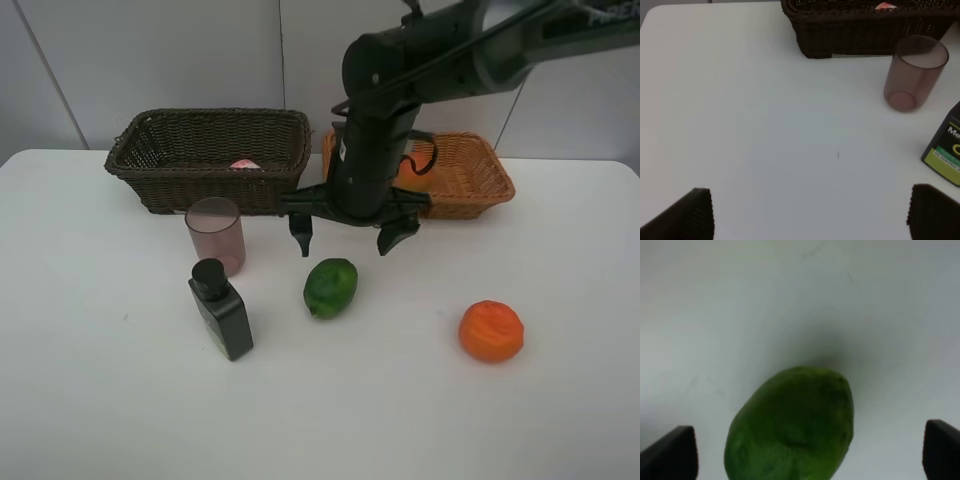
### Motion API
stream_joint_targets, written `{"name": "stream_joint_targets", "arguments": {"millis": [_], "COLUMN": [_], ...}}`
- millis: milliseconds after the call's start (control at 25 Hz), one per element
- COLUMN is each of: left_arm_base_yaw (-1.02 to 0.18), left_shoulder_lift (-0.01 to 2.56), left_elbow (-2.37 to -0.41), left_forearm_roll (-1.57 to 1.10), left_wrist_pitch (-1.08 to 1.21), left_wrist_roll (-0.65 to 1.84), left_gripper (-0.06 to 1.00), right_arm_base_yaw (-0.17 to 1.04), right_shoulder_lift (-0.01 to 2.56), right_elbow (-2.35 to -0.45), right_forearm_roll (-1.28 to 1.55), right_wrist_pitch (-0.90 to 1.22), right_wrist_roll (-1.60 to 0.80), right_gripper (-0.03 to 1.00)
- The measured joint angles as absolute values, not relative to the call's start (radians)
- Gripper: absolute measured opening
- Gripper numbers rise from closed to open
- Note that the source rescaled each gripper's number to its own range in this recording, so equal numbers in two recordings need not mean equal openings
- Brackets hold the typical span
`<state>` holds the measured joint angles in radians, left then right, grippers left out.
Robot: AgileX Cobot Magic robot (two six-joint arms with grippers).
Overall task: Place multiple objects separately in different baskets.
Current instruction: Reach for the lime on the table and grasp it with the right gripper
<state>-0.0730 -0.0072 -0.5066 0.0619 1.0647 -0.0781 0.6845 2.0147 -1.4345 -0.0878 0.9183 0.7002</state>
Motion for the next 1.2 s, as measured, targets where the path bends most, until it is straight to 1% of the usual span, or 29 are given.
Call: {"name": "stream_joint_targets", "arguments": {"millis": [200, 360, 1200], "left_arm_base_yaw": [-0.073, -0.073, -0.073], "left_shoulder_lift": [-0.007, -0.007, -0.007], "left_elbow": [-0.507, -0.507, -0.507], "left_forearm_roll": [0.062, 0.062, 0.064], "left_wrist_pitch": [1.065, 1.065, 1.065], "left_wrist_roll": [-0.078, -0.078, -0.078], "left_gripper": [1.0, 1.0, 1.0], "right_arm_base_yaw": [0.684, 0.684, 0.684], "right_shoulder_lift": [2.016, 2.033, 2.109], "right_elbow": [-1.39, -1.389, -1.386], "right_forearm_roll": [-0.089, -0.092, -0.109], "right_wrist_pitch": [0.82, 0.799, 0.81], "right_wrist_roll": [0.885, 0.957, 0.975], "right_gripper": [0.96, 0.96, 0.96]}}
